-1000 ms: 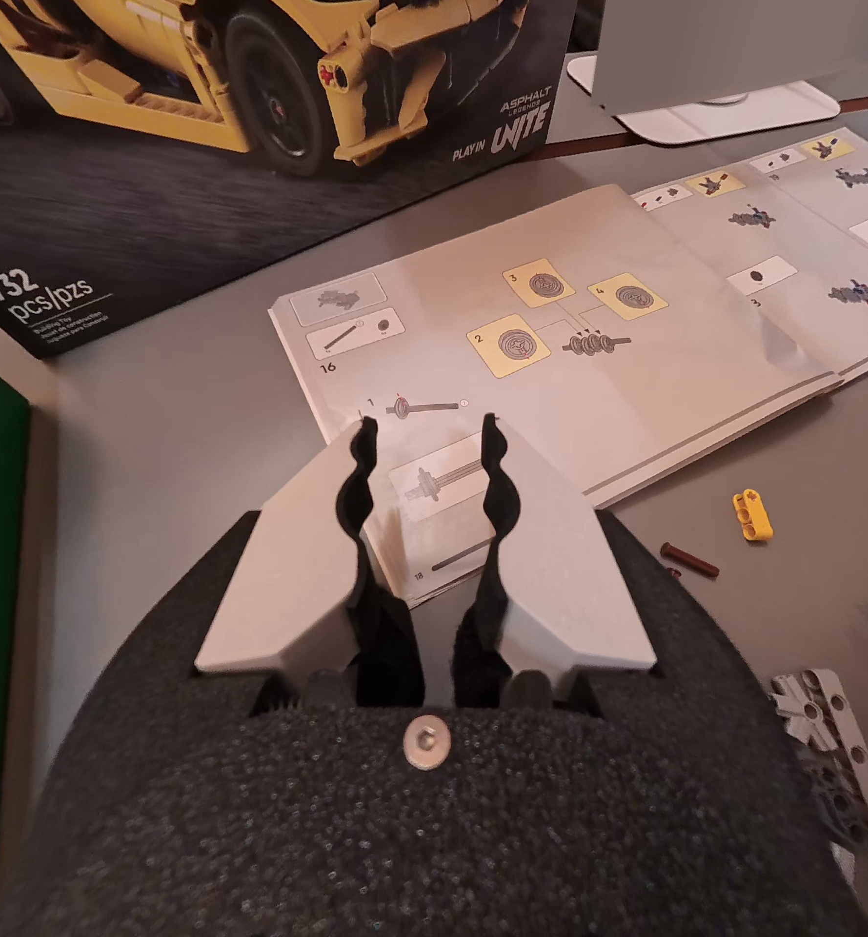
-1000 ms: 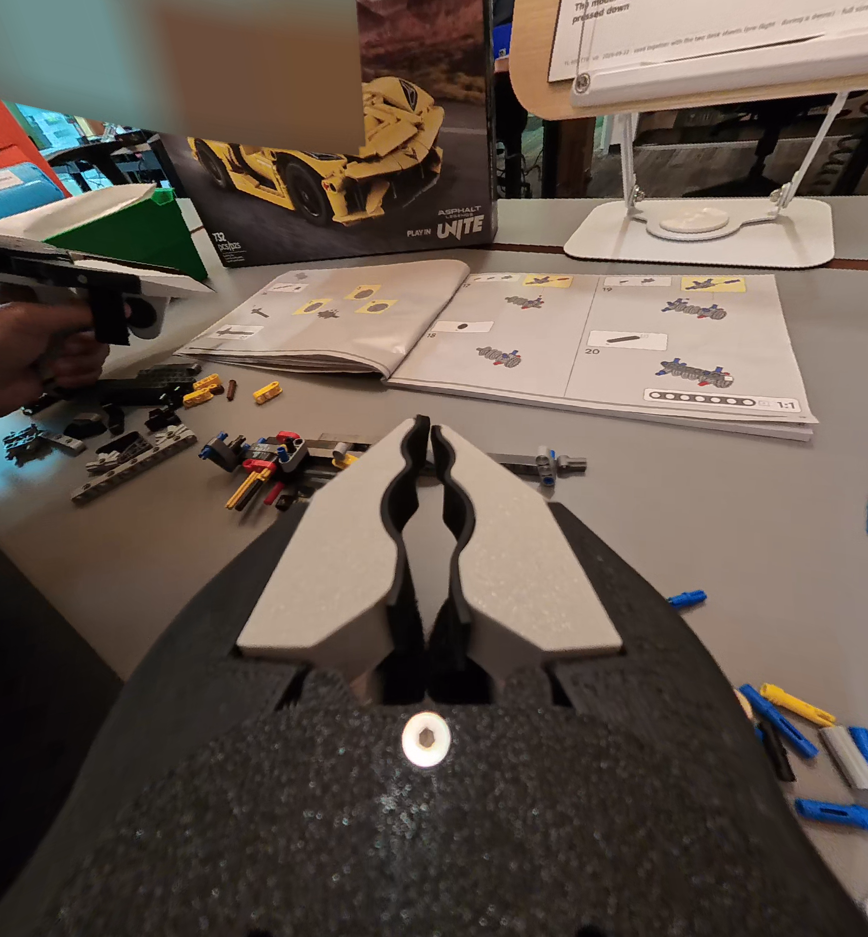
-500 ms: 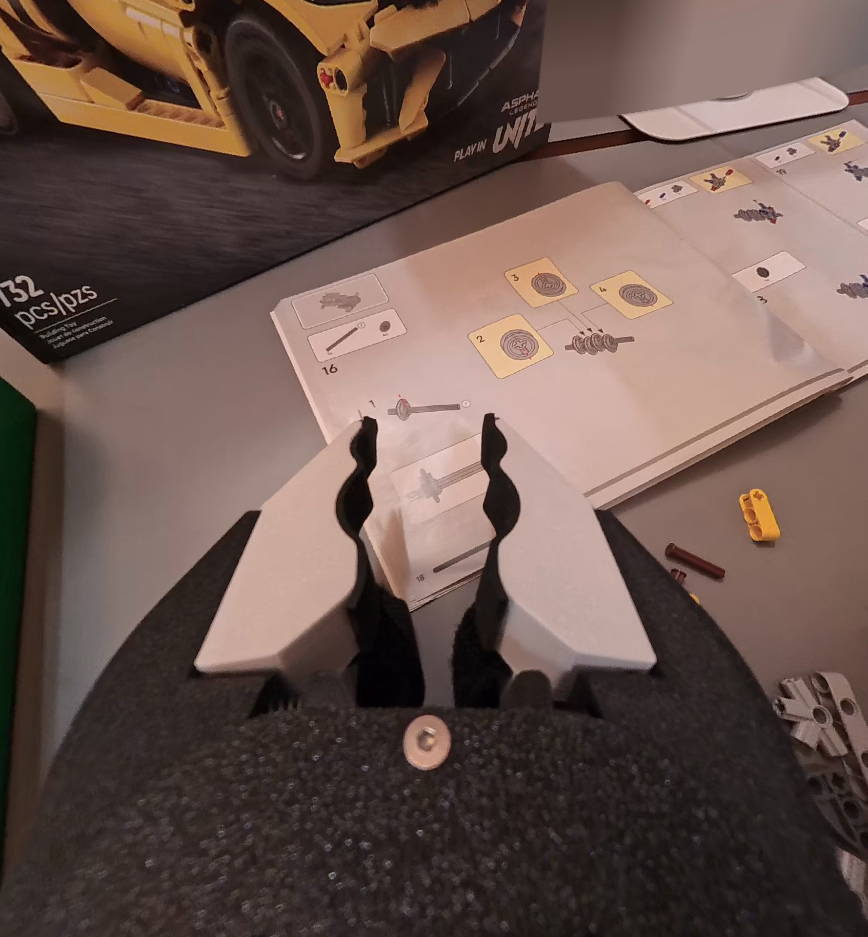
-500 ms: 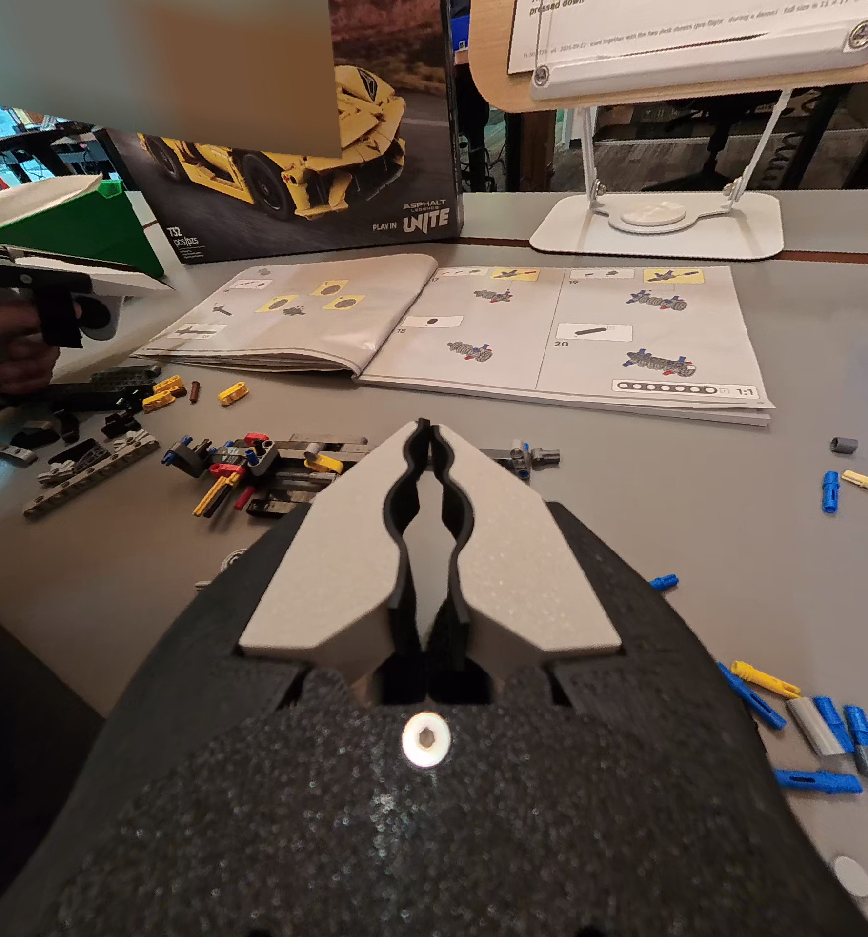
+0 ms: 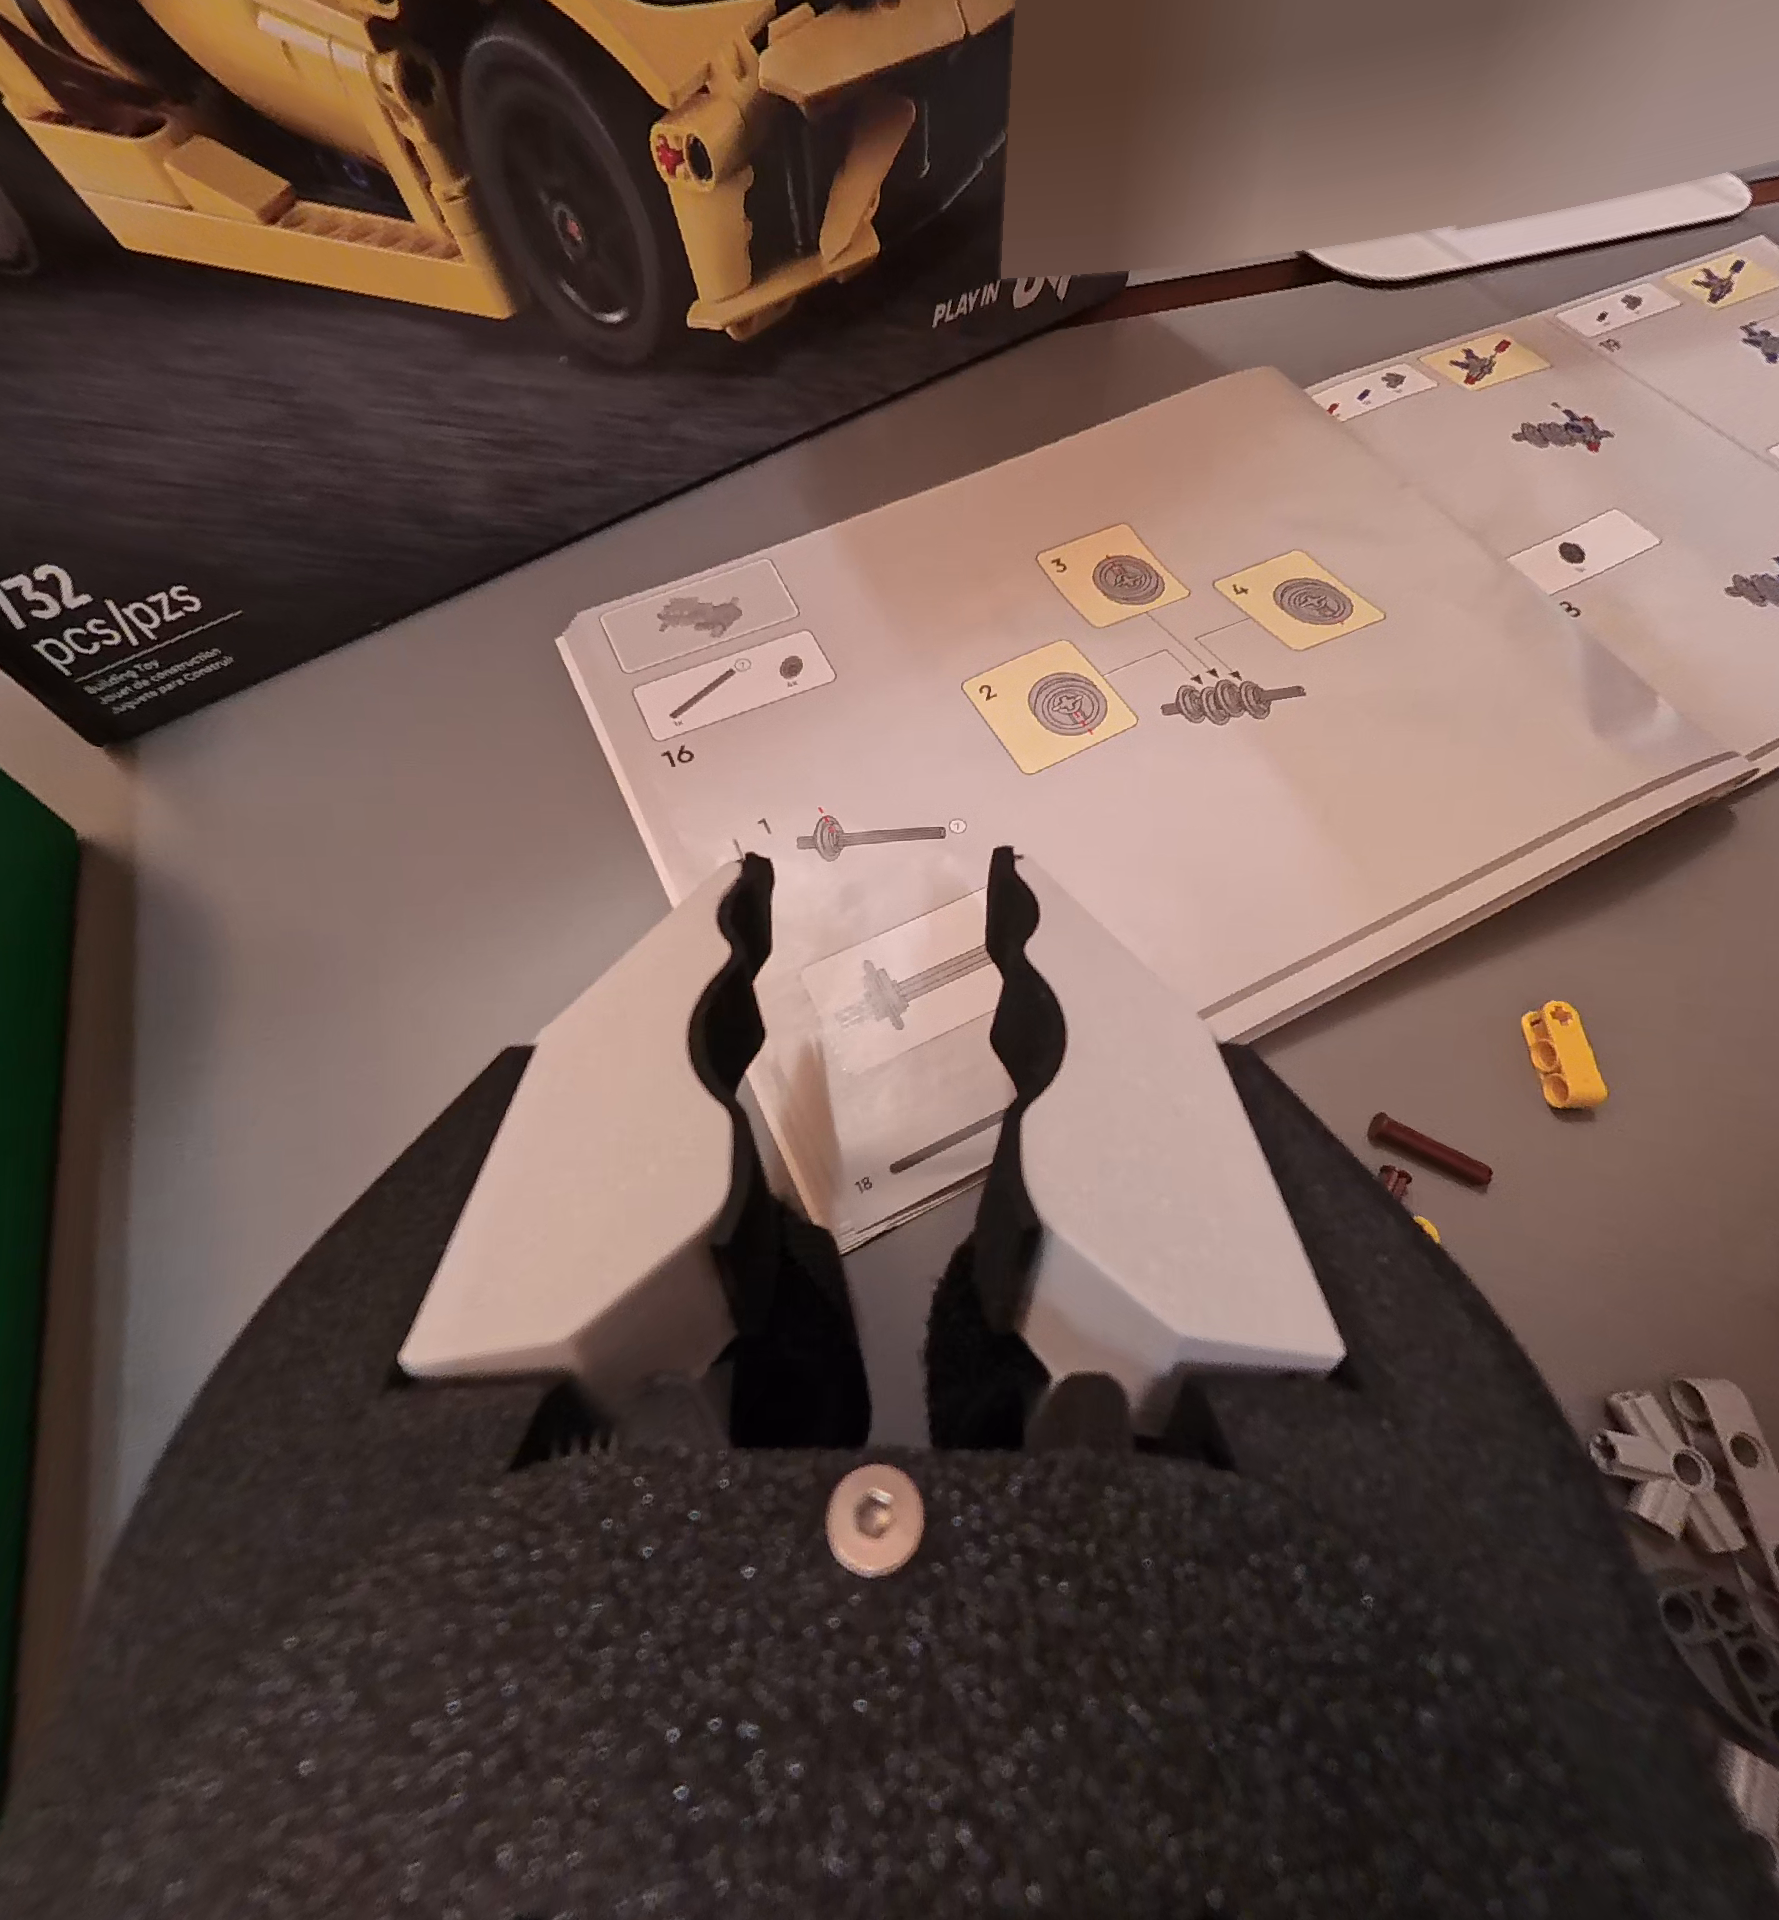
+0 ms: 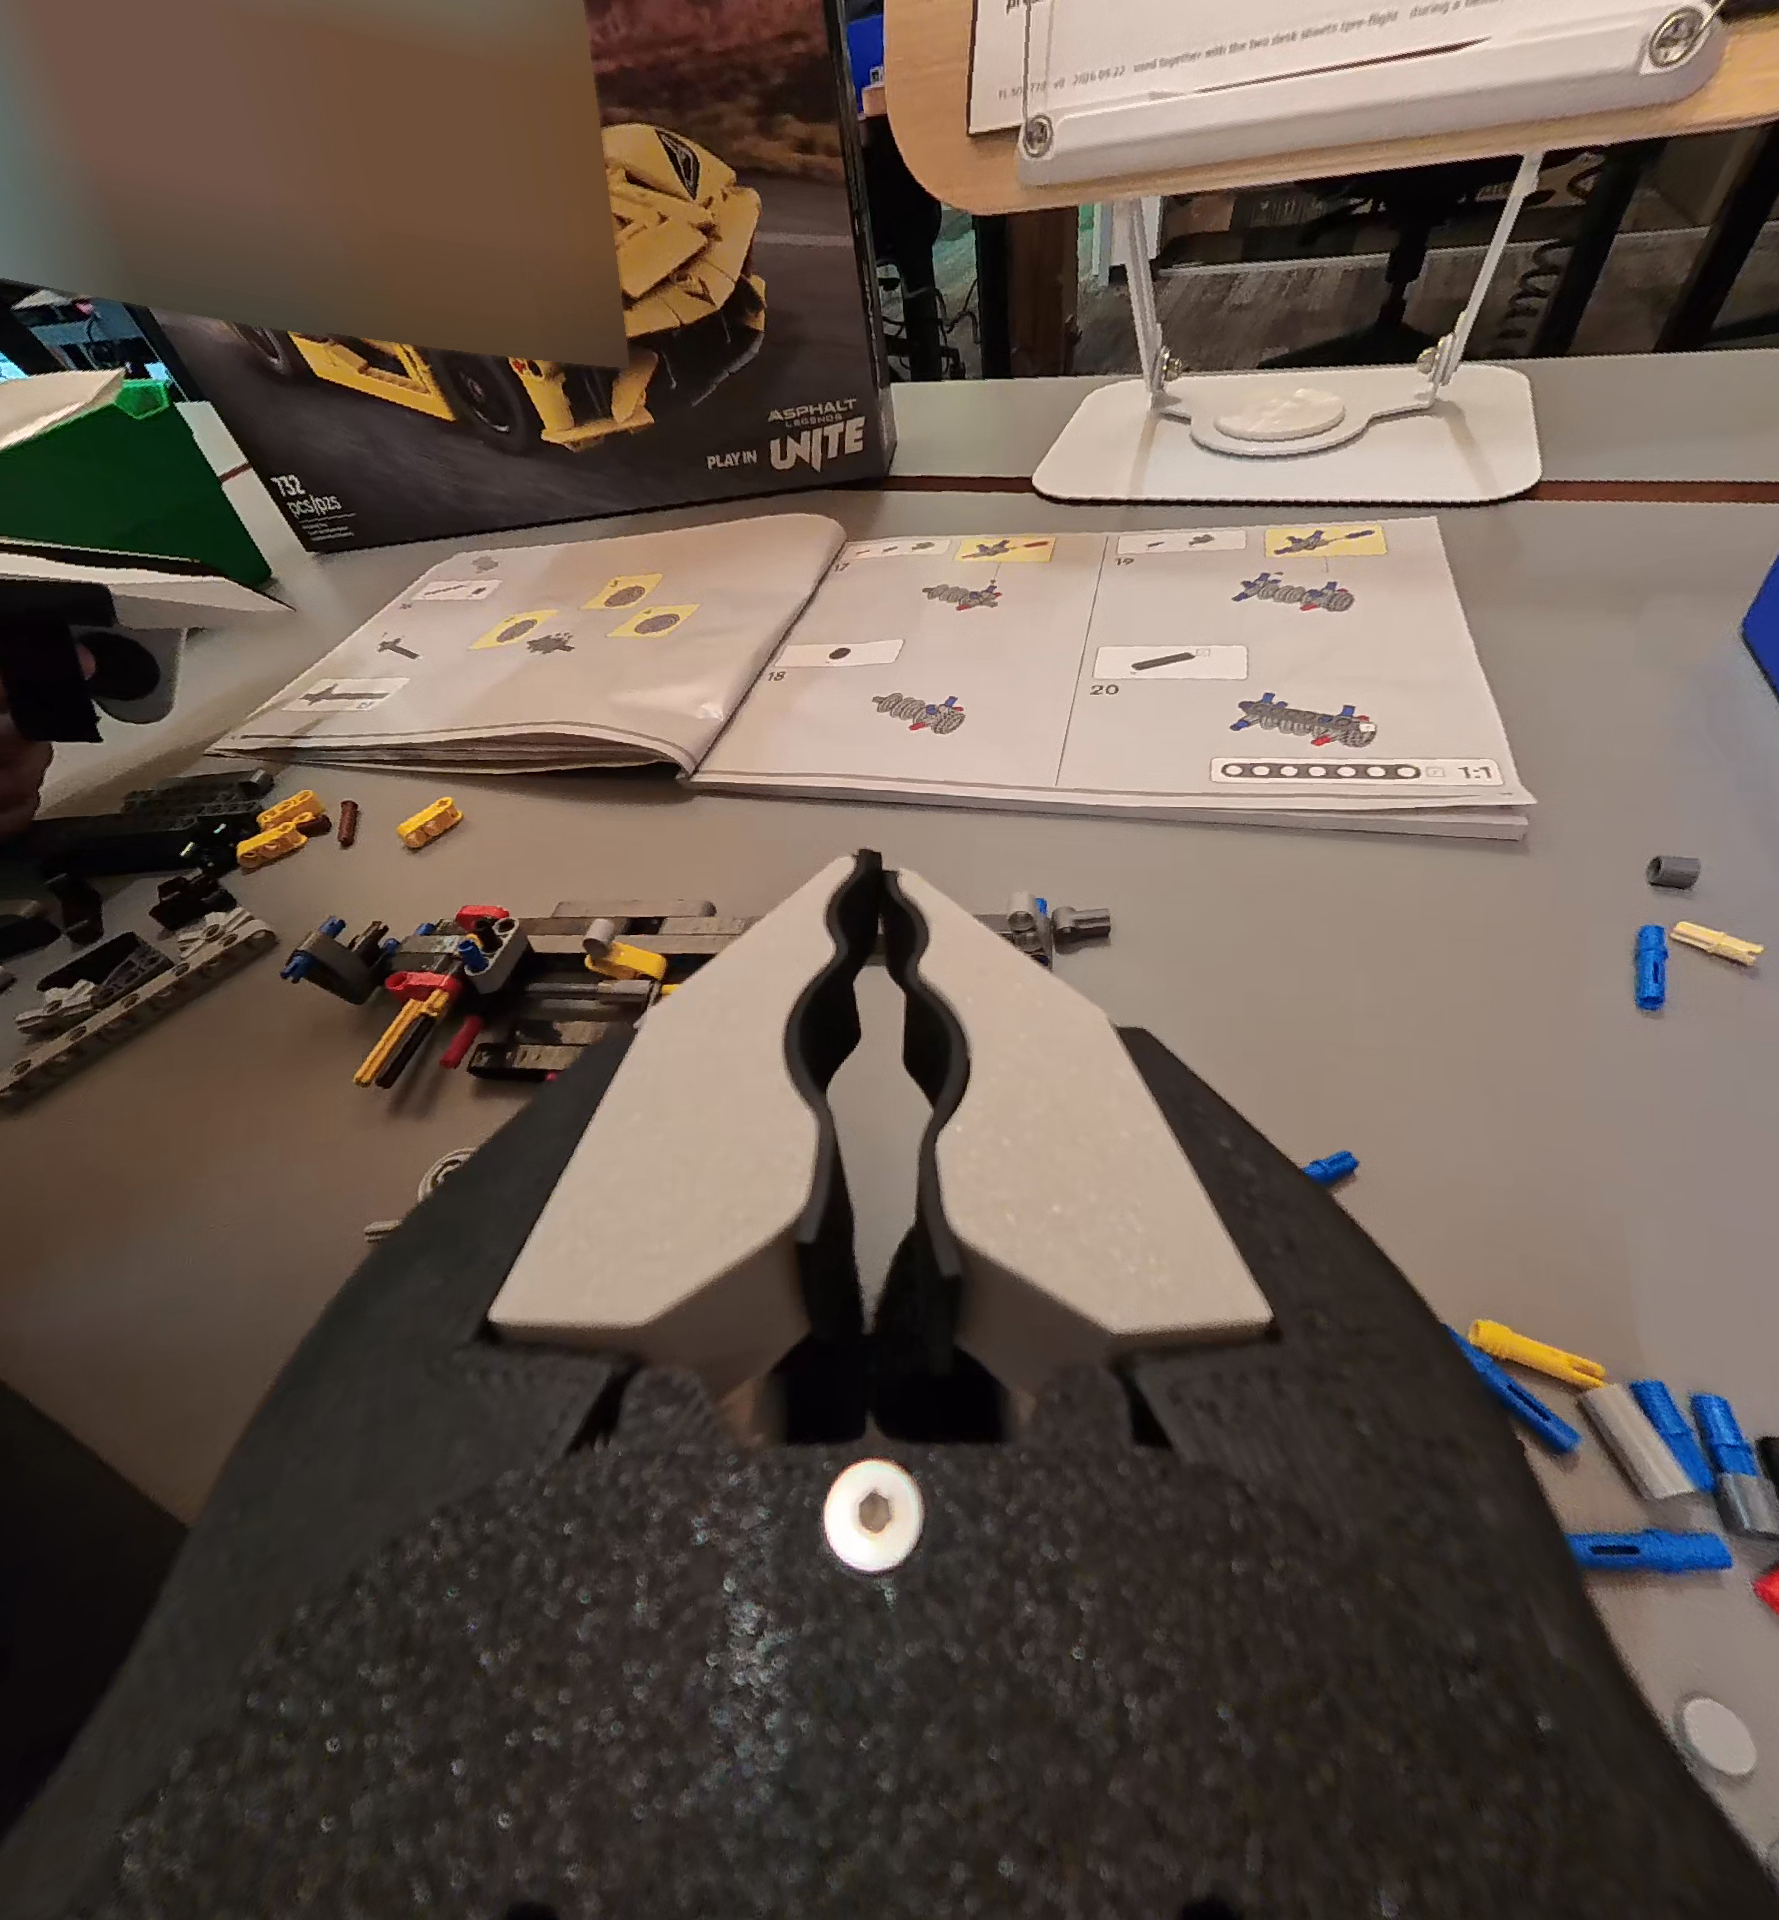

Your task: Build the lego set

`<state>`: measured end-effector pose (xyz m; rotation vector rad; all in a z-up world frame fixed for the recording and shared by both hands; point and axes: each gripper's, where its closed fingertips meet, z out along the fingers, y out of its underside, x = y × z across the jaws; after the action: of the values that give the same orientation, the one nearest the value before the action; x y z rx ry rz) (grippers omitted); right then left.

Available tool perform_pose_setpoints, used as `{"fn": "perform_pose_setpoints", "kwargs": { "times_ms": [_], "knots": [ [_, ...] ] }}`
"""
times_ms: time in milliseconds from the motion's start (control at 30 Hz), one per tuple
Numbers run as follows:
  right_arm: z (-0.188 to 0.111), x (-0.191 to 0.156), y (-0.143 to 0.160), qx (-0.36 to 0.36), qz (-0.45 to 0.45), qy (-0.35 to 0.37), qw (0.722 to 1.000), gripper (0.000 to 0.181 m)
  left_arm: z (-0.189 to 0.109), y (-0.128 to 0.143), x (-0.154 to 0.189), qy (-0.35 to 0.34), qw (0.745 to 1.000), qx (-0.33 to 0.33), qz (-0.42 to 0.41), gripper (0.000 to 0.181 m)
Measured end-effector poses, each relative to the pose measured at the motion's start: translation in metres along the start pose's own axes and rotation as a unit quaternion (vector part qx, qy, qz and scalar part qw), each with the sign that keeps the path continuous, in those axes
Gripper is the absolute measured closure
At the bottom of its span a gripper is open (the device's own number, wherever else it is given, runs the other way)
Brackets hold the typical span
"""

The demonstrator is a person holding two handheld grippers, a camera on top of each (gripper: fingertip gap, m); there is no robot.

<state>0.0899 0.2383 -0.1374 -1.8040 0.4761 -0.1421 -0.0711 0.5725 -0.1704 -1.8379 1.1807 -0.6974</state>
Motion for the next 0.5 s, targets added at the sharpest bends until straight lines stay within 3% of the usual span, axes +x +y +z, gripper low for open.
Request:
{"fn": "perform_pose_setpoints", "kwargs": {
  "times_ms": [500],
  "knots": [
    [-0.001,-0.009,-0.001,-0.001,-0.011,-0.022,1.0,0.181,-0.005,-0.003,-0.015,-0.032,0.999,0.008,0.001,0.142]
  ]
}}
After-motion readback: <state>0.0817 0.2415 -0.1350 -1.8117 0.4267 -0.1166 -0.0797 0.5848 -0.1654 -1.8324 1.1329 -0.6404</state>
